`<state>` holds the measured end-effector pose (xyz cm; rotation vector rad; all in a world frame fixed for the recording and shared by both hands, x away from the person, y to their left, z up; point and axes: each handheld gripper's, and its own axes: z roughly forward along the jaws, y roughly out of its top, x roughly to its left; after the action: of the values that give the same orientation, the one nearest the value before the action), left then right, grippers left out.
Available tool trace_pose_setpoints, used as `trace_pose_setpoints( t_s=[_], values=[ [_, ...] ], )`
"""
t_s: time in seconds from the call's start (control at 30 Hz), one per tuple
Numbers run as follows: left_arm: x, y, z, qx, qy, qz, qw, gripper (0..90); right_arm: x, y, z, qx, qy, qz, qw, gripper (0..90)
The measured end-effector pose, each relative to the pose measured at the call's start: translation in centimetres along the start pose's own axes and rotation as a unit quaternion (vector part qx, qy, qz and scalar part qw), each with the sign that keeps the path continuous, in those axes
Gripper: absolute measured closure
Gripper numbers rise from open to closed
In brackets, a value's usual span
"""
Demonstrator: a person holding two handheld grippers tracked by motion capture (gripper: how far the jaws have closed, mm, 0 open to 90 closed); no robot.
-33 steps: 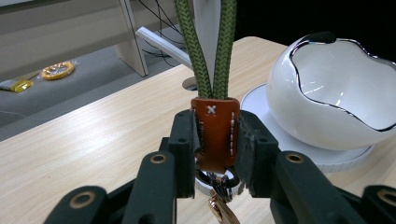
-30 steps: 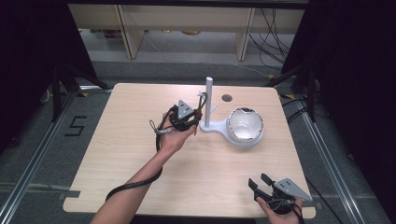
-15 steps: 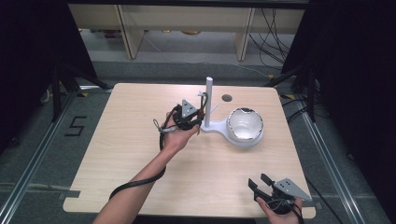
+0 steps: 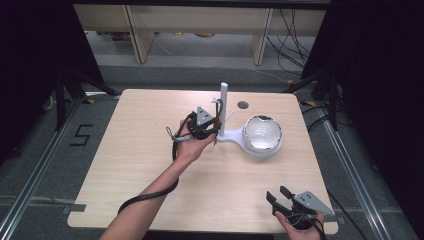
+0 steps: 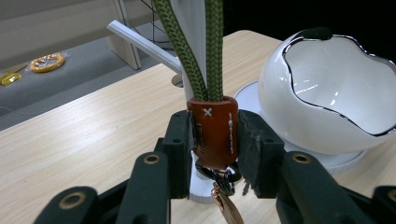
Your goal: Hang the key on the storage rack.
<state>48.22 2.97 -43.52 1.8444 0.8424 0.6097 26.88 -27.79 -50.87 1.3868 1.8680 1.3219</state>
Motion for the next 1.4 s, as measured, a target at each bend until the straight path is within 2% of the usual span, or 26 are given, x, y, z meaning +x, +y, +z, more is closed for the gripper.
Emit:
trace_pose_setpoints(
  t_s=[0.03,0.07,0.1,0.17,0.27,0.43,0.57,0.6,0.63,0.67,0.7,0.77,0.87,0.9,0.93,0.97,1.0,1.03,1.07,1.13,1.17,1.2,1.23,1.27,1.3,1.4],
  values=[
    [0.0,0.0,-0.2,0.001,0.0,0.0,1.0,64.0,0.0,0.0,0.0,-0.004,-0.001,-0.003,1.0,42.1],
    [0.0,0.0,-0.4,0.001,-0.002,-0.001,1.0,63.3,0.1,0.0,-0.1,0.002,-0.003,0.008,1.0,42.1],
    [0.1,-0.1,-0.6,-0.001,-0.003,0.001,1.0,62.8,0.0,0.0,0.0,-0.002,-0.002,-0.004,1.0,42.0],
    [0.2,-0.1,-1.1,-0.002,-0.003,0.003,1.0,61.8,-0.1,0.0,0.0,-0.003,-0.004,-0.008,1.0,42.0],
    [0.4,-0.2,-1.9,-0.002,-0.001,0.011,0.9999,59.4,0.1,0.0,0.0,-0.002,0.001,0.003,1.0,42.0],
    [0.7,-0.6,-3.2,-0.005,-0.004,0.015,0.9999,56.5,0.2,-0.1,0.3,-0.008,0.008,0.007,0.9999,41.9],
    [1.1,-1.1,-4.2,0.001,-0.003,0.018,0.9998,52.8,0.4,-0.1,0.2,-0.006,0.001,0.012,0.9999,41.8],
    [1.2,-1.3,-4.5,0.004,-0.003,0.02,0.9998,52.1,0.1,-0.1,0.4,-0.007,-0.003,-0.008,0.9999,41.8],
    [1.3,-1.4,-4.7,0.006,-0.002,0.016,0.9999,51.1,0.2,-0.1,0.3,-0.005,0.006,0.0,1.0,41.8],
    [1.5,-1.6,-4.9,0.006,-0.002,0.014,0.9999,50.5,0.5,-0.1,0.3,-0.004,0.002,0.012,0.9999,41.7],
    [1.6,-1.7,-5.2,0.007,-0.002,0.014,0.9999,49.8,0.3,-0.1,0.3,-0.007,-0.001,-0.007,0.9999,41.7],
    [1.9,-2.0,-5.8,0.013,0.001,0.017,0.9998,48.7,0.5,-0.1,0.3,-0.005,0.0,0.008,1.0,41.6],
    [2.1,-2.3,-6.8,0.013,0.0,0.016,0.9998,47.2,0.5,-0.1,0.4,-0.005,0.002,0.009,0.9999,41.6],
    [2.2,-2.5,-7.1,0.012,-0.002,0.019,0.9998,46.7,0.4,-0.2,0.4,-0.007,-0.002,0.0,1.0,41.5],
    [2.3,-2.7,-7.5,0.012,-0.001,0.016,0.9998,46.4,0.7,-0.2,0.3,0.003,-0.004,0.017,0.9998,41.5],
    [2.4,-3.0,-7.8,0.011,-0.001,0.013,0.9999,46.2,0.8,-0.1,0.2,0.005,-0.003,0.023,0.9997,41.5],
    [2.5,-3.2,-8.2,0.011,0.0,0.014,0.9998,46.0,0.6,-0.1,0.3,0.004,-0.004,0.011,0.9999,41.4],
    [2.5,-3.5,-8.6,0.013,0.002,0.012,0.9998,45.7,0.7,-0.1,0.3,0.006,-0.002,0.013,0.9999,41.4],
    [2.7,-3.8,-9.0,0.011,0.001,0.009,0.9999,45.5,1.0,-0.1,0.2,0.007,0.0,0.033,0.9994,41.4],
    [3.0,-4.4,-9.8,0.013,0.004,0.009,0.9999,45.2,0.9,-0.3,0.5,-0.004,0.002,0.018,0.9998,41.3],
    [3.1,-4.7,-10.2,0.013,0.006,0.005,0.9999,45.1,1.0,-0.2,0.3,0.009,0.002,0.025,0.9996,41.3],
    [3.3,-5.0,-10.6,0.011,0.006,0.003,0.9999,45.0,0.7,-0.2,0.4,0.004,0.004,0.003,1.0,41.3],
    [3.5,-5.3,-11.0,0.01,0.009,-0.001,0.9999,44.9,0.7,-0.2,0.5,0.003,0.003,0.0,1.0,41.3],
    [3.6,-5.6,-11.4,0.013,0.011,0.0,0.9999,44.9,0.8,-0.2,0.6,0.0,0.009,0.012,0.9999,41.2],
    [3.8,-5.9,-11.8,0.011,0.013,-0.003,0.9999,44.8,0.7,-0.2,0.7,-0.004,0.009,-0.001,1.0,41.2],
    [4.2,-6.7,-12.9,0.009,0.018,-0.007,0.9998,44.7,0.8,-0.2,0.7,0.002,0.008,0.002,1.0,41.1]
  ],
)
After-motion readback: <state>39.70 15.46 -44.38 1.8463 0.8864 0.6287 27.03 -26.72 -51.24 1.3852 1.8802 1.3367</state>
